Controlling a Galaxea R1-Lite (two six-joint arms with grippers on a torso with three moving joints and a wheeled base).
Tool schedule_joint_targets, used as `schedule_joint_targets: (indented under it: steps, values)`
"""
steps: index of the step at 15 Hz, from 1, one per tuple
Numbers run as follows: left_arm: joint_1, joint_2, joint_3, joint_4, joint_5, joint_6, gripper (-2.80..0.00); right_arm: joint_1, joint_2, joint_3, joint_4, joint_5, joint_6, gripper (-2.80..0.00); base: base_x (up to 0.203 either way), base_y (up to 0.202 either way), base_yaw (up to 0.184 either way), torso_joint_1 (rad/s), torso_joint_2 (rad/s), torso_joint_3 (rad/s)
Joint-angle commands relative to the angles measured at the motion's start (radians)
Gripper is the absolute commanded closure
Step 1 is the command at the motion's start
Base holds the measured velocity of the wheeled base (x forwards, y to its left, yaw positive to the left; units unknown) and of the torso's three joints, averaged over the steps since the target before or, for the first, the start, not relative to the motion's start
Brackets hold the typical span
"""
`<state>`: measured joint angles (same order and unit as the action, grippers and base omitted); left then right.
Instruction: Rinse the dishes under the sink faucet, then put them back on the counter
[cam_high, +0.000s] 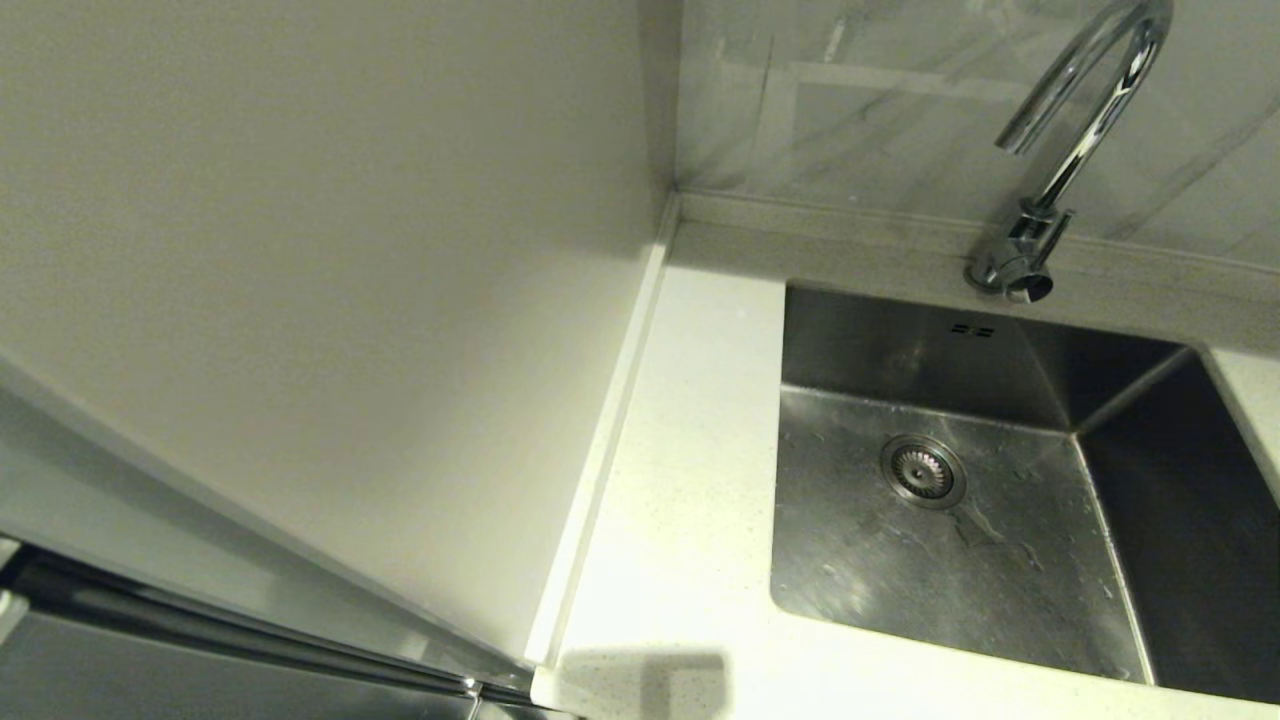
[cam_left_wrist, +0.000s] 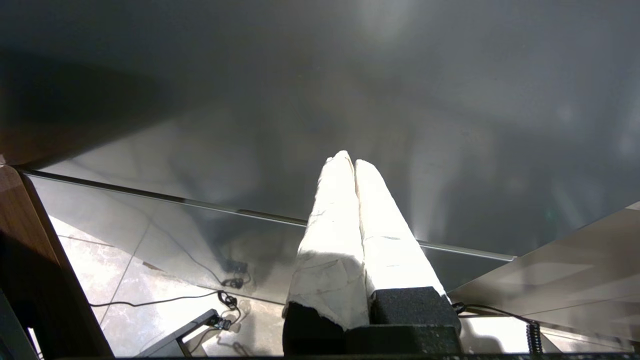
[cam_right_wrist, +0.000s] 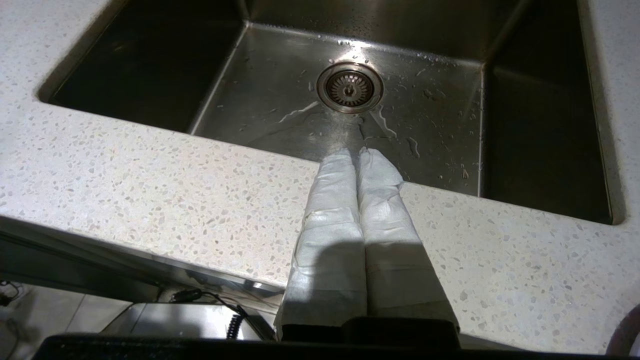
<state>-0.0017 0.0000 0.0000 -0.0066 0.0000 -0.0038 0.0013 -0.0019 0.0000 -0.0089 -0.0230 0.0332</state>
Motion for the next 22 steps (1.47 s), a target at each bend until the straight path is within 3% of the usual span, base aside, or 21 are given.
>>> schedule_joint_targets:
  steps: [1,22]
  values:
    - [0.000,0.000,0.003,-0.001,0.000,-0.001,0.00,0.000,0.002,0.002,0.000,0.000,0.001,0.00,0.000,0.000,0.000,0.000,0.00,0.000]
    - [0.000,0.000,0.003,-0.001,0.000,-0.001,0.00,0.000,0.002,0.002,-0.002,0.000,0.001,0.00,0.000,0.000,0.000,0.000,0.00,0.000]
